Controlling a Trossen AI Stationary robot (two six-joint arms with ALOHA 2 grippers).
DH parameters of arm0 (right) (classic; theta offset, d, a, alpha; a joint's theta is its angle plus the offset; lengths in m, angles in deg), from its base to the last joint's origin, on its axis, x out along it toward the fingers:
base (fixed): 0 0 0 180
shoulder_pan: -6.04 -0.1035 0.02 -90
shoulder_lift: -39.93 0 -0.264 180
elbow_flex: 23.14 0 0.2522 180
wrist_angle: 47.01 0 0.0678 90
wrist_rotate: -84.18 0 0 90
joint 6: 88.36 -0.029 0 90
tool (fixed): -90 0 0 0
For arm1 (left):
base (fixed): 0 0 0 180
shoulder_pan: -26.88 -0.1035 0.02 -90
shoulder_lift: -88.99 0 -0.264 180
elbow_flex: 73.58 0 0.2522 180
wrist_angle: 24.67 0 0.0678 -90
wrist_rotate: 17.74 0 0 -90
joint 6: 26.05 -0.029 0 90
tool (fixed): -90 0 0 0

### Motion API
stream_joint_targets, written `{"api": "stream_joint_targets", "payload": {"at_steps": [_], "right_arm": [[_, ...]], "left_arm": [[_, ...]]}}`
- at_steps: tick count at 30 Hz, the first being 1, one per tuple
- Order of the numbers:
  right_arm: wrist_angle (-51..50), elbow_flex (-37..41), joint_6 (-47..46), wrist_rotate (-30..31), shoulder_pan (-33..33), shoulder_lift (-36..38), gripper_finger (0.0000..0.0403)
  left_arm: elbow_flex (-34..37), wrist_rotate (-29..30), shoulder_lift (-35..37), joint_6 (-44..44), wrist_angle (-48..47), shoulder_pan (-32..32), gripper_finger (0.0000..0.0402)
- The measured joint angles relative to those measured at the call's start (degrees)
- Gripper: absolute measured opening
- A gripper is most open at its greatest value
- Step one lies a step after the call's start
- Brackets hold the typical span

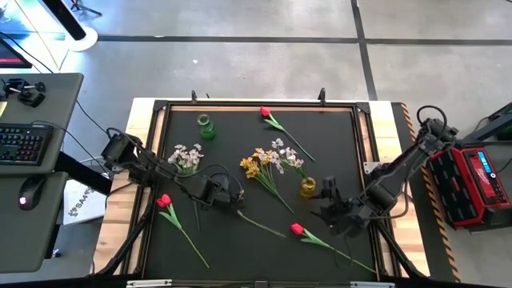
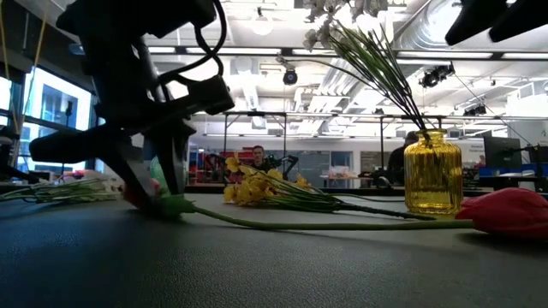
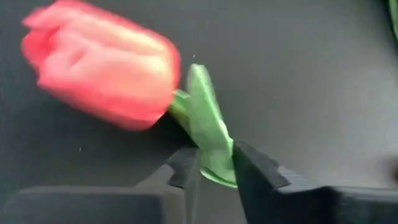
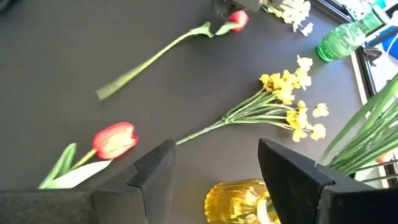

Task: Sort flowers into vase by color
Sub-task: Put the center red tulip in the green vase

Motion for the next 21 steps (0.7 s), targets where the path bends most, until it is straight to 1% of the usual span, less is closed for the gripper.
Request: {"api": "stream_joint_targets", "payload": {"at_steps": [5, 8, 11, 15, 21], "right_arm": [[-1.2, 0.0, -1.7, 2.6, -2.6, 0.0, 0.0215], [-2.3, 0.0, -3.6, 4.2, -4.0, 0.0, 0.0215], [-2.7, 0.0, -5.3, 5.5, -5.1, 0.0, 0.0215], [-2.7, 0.0, -6.7, 7.2, -6.2, 0.0, 0.0215], [-2.8, 0.0, -9.5, 10.5, -7.1, 0.0, 0.0215]], "left_arm": [[0.0, 3.2, 0.3, -4.8, 0.1, 0.4, 0.0010], [0.0, 6.6, 1.5, -7.5, 0.0, 1.2, 0.0007], [0.0, 10.8, 4.0, -10.1, -2.3, 2.0, 0.0008], [0.0, 19.5, 9.1, -13.7, -7.2, 2.9, 0.0002], [0.0, 35.8, 17.6, -19.8, -13.0, 4.9, 0.0001]]}}
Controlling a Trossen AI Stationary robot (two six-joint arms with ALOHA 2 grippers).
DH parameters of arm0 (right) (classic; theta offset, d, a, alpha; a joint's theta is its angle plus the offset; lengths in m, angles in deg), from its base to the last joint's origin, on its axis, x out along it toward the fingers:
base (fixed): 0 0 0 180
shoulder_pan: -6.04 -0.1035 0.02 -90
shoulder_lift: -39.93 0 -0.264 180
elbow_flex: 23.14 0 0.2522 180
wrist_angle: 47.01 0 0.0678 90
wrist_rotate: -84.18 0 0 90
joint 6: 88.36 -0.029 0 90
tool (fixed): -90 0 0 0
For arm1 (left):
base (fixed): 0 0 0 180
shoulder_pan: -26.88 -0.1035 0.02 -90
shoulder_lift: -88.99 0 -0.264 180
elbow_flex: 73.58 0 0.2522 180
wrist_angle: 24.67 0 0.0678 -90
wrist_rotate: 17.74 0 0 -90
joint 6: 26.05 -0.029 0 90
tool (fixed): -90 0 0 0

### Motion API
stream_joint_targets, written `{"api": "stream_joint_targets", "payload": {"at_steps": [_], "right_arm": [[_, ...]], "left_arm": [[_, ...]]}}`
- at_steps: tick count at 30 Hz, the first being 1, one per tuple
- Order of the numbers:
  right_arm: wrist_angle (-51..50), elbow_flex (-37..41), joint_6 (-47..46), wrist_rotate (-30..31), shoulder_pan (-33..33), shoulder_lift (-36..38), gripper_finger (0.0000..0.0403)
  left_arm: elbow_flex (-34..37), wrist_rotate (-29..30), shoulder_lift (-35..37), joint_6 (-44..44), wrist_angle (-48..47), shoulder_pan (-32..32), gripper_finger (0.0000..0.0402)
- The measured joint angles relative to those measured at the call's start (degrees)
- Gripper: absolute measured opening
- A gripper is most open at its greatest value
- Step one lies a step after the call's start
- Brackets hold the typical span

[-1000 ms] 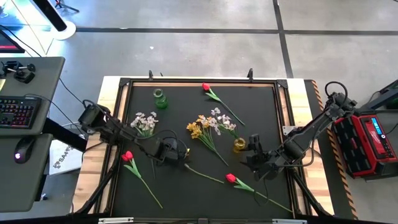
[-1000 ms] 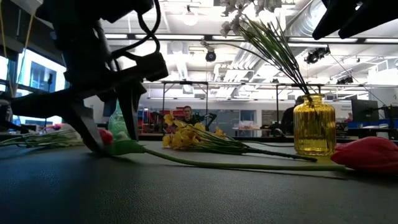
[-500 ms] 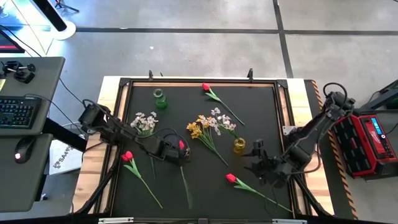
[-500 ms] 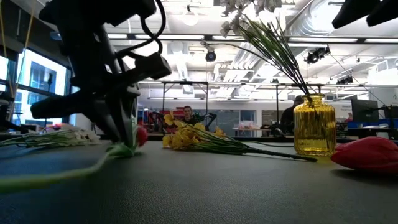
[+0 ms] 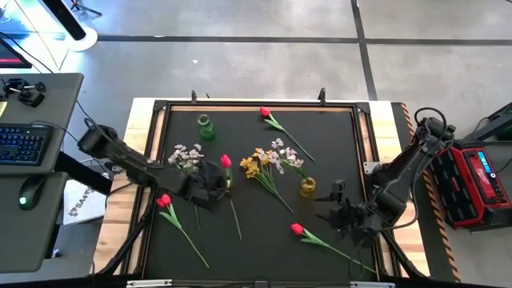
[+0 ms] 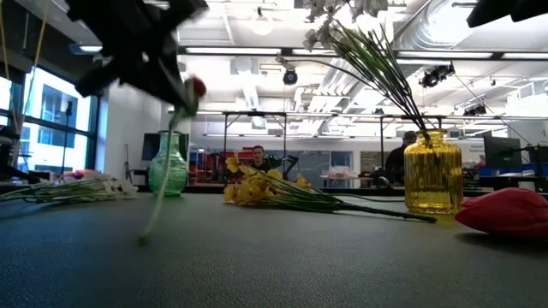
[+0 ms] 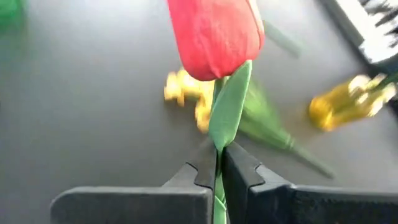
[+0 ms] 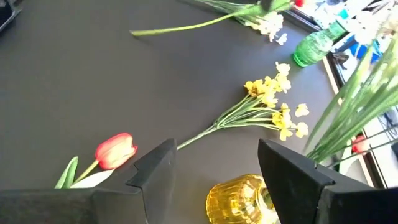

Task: Sort flowers into vase by color
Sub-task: Put the center red tulip in the green vase

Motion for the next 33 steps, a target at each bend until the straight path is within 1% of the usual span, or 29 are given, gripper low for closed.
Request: {"api": "stream_joint_targets", "payload": {"at_steps": [3, 7, 12, 17, 21, 25, 29, 33], "right_arm": [[-0.1, 0.0, -1.7, 1.9, 0.0, 0.0, 0.0215], [-0.1, 0.0, -2.8, 3.6, 0.0, 0.0, 0.0215], [-0.1, 0.0, -4.7, 5.9, 0.0, 0.0, 0.0215], [-0.1, 0.0, -7.4, 7.9, 0.0, 0.0, 0.0215], [-0.1, 0.0, -8.7, 8.0, 0.0, 0.0, 0.0215], [0.4, 0.0, -9.1, 8.1, 0.0, 0.0, 0.0215], [1.0, 0.0, -9.1, 9.3, 0.0, 0.0, 0.0215], [1.1, 0.0, -9.1, 9.4, 0.0, 0.0, 0.0215]], "left_arm": [[0.0, 7.9, 4.2, -4.5, -2.5, 0.7, 0.0001], [0.0, 17.7, 9.9, -15.0, -3.1, 0.4, 0.0001], [-2.3, 25.7, 15.6, -31.3, -3.1, -1.1, 0.0000], [-6.2, 32.7, 18.7, -46.6, -3.0, -2.8, 0.0000], [-9.4, 36.7, 19.3, -57.3, -3.0, -4.8, 0.0000], [-11.5, 39.5, 19.3, -66.6, -2.7, -8.2, 0.0000], [-12.1, 39.9, 19.2, -71.2, -2.6, -12.6, 0.0000], [-12.1, 39.9, 19.2, -73.8, -2.7, -16.3, 0.0000]]}}
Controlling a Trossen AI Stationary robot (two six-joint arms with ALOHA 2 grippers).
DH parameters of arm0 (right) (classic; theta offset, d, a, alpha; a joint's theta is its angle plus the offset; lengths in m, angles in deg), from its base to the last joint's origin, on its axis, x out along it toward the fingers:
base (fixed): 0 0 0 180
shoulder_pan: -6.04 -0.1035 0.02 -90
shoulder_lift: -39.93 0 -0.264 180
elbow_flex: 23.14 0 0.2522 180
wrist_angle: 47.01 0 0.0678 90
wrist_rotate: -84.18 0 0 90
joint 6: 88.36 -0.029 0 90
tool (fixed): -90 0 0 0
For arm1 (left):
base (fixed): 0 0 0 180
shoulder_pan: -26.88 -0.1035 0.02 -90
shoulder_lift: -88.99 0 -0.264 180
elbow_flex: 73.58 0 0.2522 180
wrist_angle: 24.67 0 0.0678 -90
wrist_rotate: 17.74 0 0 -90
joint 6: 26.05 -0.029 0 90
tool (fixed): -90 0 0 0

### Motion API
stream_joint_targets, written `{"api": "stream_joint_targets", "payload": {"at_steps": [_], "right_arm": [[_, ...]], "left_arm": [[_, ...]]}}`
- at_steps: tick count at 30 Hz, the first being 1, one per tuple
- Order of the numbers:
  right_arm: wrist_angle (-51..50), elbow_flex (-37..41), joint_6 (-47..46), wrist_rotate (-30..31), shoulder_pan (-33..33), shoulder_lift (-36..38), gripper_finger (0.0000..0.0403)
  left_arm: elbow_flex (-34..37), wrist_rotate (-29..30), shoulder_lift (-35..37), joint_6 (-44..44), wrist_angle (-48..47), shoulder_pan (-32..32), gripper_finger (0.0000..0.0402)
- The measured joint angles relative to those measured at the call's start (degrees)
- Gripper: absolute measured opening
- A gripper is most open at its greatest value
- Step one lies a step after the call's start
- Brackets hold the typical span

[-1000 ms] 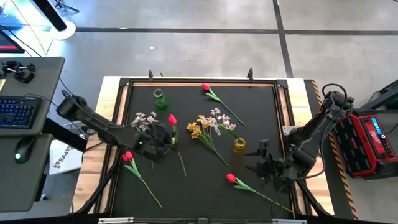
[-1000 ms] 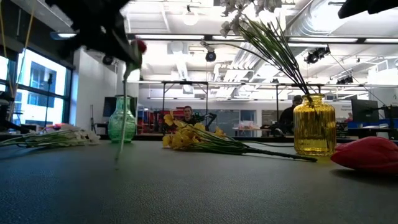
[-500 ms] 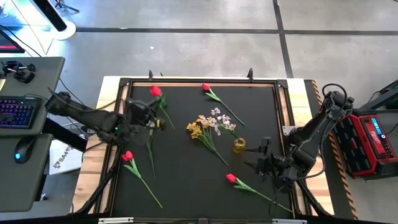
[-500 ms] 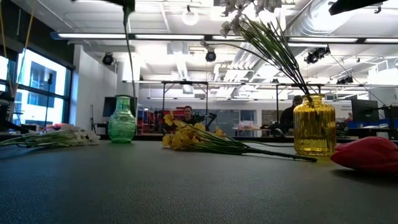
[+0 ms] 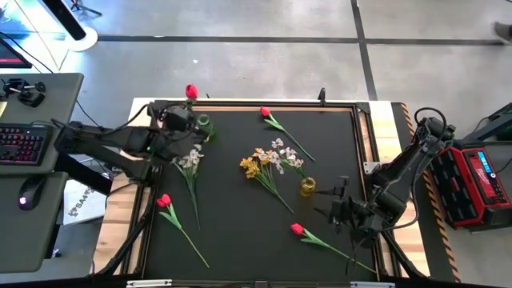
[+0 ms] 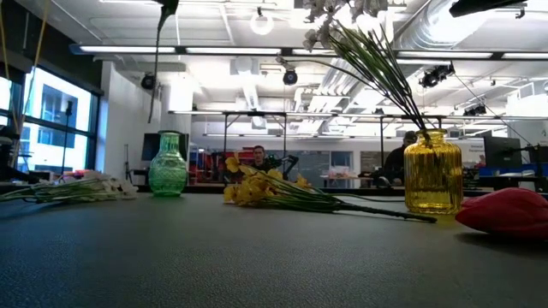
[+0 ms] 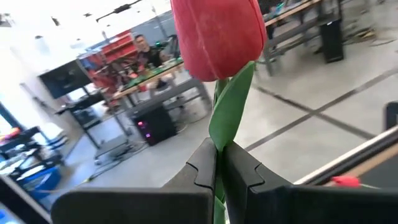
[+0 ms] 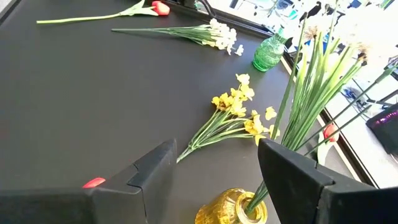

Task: Sort flowers into vase by color
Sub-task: Put the center red tulip in the green vase

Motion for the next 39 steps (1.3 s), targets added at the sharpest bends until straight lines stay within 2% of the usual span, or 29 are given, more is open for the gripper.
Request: {"api": "stream_joint_targets", "payload": {"at_steps": [8, 16, 22, 26, 31, 34, 36, 39], "right_arm": [[0.0, 0.0, 0.0, 0.0, 0.0, 0.0, 0.0215], [-0.1, 0.0, 1.4, 0.2, 0.0, 0.0, 0.0215], [0.0, 0.0, 2.0, 1.7, 0.1, 0.0, 0.0215], [0.0, 0.0, 2.1, 2.5, 0.1, 0.0, 0.0215], [0.0, 0.0, 2.0, 2.6, 0.1, 0.0, 0.0215], [0.0, 0.0, 2.0, 2.6, 0.1, 0.0, 0.0215], [0.0, 0.0, 1.8, 2.6, 0.1, 0.0, 0.0215], [0.1, 0.0, 1.5, 2.6, 0.1, 0.0, 0.0215]], "left_arm": [[0.0, 0.0, 1.0, -0.2, -0.4, -5.9, 0.0000], [0.0, -0.2, 3.2, -0.5, -0.4, -7.9, 0.0000], [0.0, -5.6, 4.1, -2.2, 0.3, -10.9, 0.0000], [2.3, -9.0, 4.2, -10.9, 10.2, -13.1, 0.0000], [8.2, -21.8, 5.6, -29.3, 35.7, -16.1, 0.0000], [11.6, -24.5, 6.5, -37.2, 48.6, -17.6, 0.0000], [13.3, -24.6, 7.2, -40.2, 52.7, -18.6, 0.0000], [15.1, -25.3, 8.4, -40.6, 53.4, -20.0, 0.0000]]}}
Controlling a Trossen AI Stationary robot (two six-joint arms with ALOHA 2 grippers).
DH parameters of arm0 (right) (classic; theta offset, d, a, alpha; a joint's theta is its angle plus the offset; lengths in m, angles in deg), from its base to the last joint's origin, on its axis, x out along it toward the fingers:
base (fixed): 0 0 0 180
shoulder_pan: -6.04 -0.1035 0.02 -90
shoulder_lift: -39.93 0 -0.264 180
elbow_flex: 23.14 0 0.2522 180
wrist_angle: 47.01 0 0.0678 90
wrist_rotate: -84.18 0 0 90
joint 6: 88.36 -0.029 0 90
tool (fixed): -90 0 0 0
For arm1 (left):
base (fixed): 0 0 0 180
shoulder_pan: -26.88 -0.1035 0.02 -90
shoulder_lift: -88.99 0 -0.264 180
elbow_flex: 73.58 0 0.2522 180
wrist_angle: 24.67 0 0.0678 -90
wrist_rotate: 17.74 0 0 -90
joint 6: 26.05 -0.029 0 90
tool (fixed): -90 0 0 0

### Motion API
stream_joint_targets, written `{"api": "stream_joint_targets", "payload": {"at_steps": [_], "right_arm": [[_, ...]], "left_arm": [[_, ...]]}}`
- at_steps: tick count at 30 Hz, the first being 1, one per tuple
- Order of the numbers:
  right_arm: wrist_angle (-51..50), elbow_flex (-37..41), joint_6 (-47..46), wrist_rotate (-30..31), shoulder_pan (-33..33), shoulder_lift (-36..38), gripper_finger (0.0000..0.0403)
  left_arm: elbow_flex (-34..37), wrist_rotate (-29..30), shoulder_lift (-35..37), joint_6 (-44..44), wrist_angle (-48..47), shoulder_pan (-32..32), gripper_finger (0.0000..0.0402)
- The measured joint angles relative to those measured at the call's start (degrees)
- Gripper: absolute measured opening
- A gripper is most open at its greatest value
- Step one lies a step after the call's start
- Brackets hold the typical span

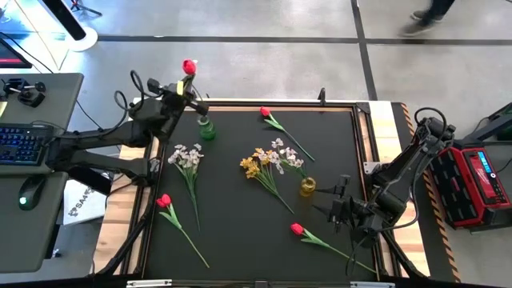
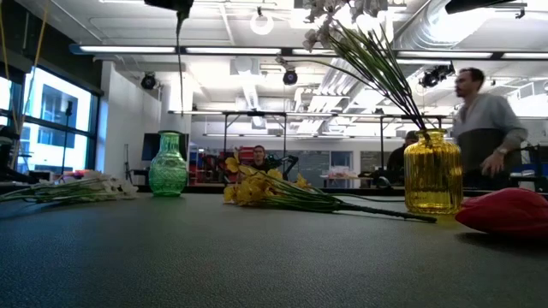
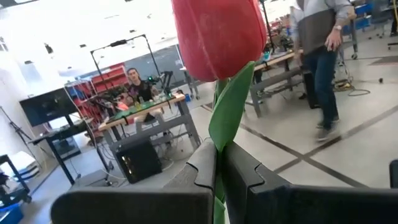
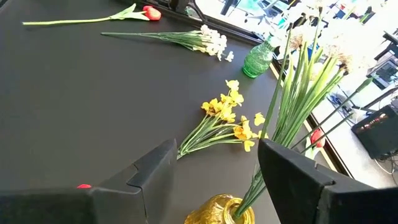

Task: Sort flowers into vase by color
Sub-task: Put the center red tulip in the green vase

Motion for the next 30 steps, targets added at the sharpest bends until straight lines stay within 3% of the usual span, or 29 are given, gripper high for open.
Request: {"api": "stream_joint_targets", "payload": {"at_steps": [10, 30], "right_arm": [[1.4, 0.0, 0.0, 0.1, 0.0, 0.0, 0.0215], [1.5, 0.0, 0.0, 0.1, 0.1, 0.0, 0.0215]], "left_arm": [[6.8, -3.4, 1.6, 4.4, -1.0, -2.6, 0.0000], [6.4, 0.4, 6.4, 3.9, -2.8, 2.4, 0.0000]]}}
